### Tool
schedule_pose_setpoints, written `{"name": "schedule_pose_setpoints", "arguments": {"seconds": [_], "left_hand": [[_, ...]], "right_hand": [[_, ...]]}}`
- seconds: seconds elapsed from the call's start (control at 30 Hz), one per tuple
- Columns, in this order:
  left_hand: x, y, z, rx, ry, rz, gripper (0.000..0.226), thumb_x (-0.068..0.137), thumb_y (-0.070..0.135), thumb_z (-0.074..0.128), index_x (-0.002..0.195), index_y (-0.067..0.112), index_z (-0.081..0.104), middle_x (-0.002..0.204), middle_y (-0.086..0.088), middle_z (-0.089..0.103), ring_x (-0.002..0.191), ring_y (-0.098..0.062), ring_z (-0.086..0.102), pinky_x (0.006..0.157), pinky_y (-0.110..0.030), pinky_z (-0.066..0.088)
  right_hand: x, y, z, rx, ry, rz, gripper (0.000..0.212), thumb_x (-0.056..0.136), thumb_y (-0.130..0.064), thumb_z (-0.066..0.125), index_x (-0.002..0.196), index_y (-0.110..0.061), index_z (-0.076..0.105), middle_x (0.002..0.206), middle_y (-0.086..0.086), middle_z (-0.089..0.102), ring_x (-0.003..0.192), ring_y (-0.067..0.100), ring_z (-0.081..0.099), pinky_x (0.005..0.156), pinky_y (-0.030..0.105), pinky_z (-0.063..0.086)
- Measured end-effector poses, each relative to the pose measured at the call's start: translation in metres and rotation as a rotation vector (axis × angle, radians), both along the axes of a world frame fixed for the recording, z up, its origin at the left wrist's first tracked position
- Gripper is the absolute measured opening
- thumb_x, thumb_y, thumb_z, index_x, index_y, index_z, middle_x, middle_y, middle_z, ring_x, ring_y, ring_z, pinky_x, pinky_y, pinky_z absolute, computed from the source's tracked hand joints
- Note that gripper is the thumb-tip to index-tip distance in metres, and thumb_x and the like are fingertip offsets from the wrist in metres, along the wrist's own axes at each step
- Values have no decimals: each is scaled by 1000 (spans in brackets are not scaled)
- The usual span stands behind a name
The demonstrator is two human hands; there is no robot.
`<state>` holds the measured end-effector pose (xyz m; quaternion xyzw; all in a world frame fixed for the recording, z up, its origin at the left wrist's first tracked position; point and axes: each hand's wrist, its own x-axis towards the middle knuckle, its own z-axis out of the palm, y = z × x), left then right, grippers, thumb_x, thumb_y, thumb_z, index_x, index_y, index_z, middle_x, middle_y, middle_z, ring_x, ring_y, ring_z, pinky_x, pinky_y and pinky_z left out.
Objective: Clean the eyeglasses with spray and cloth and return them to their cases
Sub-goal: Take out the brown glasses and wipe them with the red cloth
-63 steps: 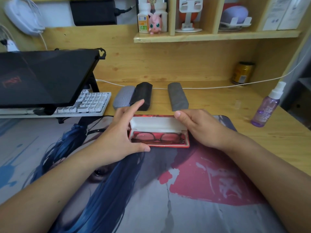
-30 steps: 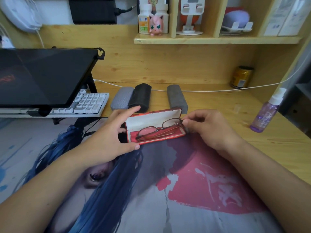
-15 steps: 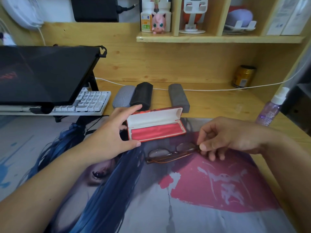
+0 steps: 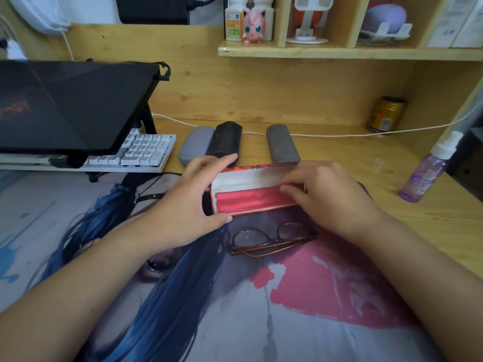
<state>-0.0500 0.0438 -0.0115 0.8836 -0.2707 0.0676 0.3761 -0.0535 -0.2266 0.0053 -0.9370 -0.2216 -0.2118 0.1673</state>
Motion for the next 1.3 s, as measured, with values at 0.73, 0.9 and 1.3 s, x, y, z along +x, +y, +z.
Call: {"name": "schedule_pose_setpoints", "arguments": {"seconds": [0.73,0.9,1.3], "left_hand": [[2,2,0,38,38,-5,100,76,25,87,151,53,26,137,24,33,129,-1,44,113,-36,40],[2,1,0,29,41,-10,100,77,24,86,151,53,27,137,24,34,128,-3,45,113,-37,41],[4,2,-1,4,51,-16,99,76,22,88,152,49,30,136,22,36,124,-3,48,111,-33,43]], "right_hand": [[12,9,6,-647,-78,-74,14,82,-13,62,75,-23,57,76,-2,60,71,34,63,54,35,45],[10,10,8,-602,-56,-76,19,90,-21,51,72,-26,48,81,-1,63,78,34,64,61,38,51],[-1,28,31,-891,-102,17,23,88,-5,56,82,-26,49,90,5,67,83,32,69,57,34,36]]}}
